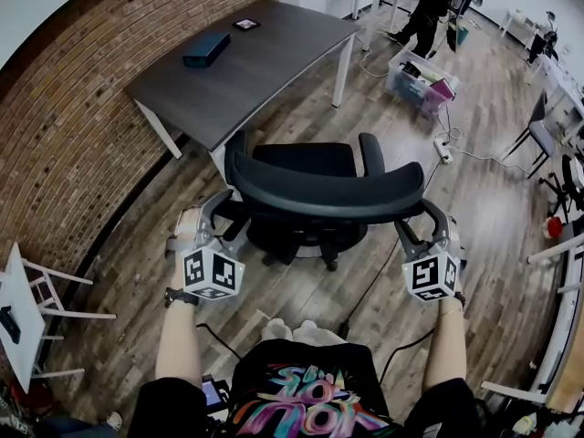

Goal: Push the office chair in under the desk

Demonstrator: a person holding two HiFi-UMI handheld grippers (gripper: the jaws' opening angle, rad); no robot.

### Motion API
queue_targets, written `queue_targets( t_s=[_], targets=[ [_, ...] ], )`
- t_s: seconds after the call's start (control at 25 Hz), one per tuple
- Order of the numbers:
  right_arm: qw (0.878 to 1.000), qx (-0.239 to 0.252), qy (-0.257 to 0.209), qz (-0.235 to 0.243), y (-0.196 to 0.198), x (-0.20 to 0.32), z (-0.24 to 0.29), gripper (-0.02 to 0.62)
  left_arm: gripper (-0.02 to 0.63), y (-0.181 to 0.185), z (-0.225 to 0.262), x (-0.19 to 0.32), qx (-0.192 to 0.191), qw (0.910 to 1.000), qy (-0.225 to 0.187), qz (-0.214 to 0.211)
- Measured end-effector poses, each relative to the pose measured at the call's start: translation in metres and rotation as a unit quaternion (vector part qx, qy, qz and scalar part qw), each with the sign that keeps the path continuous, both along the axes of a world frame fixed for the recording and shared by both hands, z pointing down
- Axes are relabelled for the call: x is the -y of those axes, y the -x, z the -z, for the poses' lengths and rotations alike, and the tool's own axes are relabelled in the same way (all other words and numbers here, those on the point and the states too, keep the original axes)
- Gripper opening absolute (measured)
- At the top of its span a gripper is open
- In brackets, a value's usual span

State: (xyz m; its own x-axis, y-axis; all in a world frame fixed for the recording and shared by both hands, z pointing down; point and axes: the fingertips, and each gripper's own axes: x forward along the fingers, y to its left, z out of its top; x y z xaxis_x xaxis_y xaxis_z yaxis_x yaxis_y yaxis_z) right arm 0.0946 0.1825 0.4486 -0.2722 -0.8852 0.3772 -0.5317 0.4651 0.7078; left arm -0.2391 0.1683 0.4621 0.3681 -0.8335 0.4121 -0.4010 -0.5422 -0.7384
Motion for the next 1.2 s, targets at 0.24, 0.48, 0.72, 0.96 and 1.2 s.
queue_targets(
  t_s=[0.24,0.48,0.72,0.96,1.2],
  targets=[
    [1.000,0.002,-0.001,0.000,-0.001,0.001,0.000,0.256,0.268,-0.001,-0.001,0.002,-0.003,1.0000,0.005,0.005],
    [1.000,0.004,0.001,-0.004,-0.004,0.009,0.002,0.258,0.270,-0.004,0.002,0.009,-0.007,0.9999,0.005,0.005],
    [1.000,0.003,0.008,-0.009,-0.006,0.029,0.000,0.259,0.272,-0.007,0.001,0.027,-0.013,0.9999,0.000,0.003],
    [1.000,0.010,0.015,-0.009,-0.018,0.050,0.001,0.264,0.269,-0.020,0.004,0.037,-0.013,0.9998,-0.012,-0.012],
    [1.000,0.010,0.017,-0.014,-0.027,0.071,-0.001,0.264,0.268,-0.031,0.006,0.058,-0.026,0.9995,-0.013,-0.014]
  ],
)
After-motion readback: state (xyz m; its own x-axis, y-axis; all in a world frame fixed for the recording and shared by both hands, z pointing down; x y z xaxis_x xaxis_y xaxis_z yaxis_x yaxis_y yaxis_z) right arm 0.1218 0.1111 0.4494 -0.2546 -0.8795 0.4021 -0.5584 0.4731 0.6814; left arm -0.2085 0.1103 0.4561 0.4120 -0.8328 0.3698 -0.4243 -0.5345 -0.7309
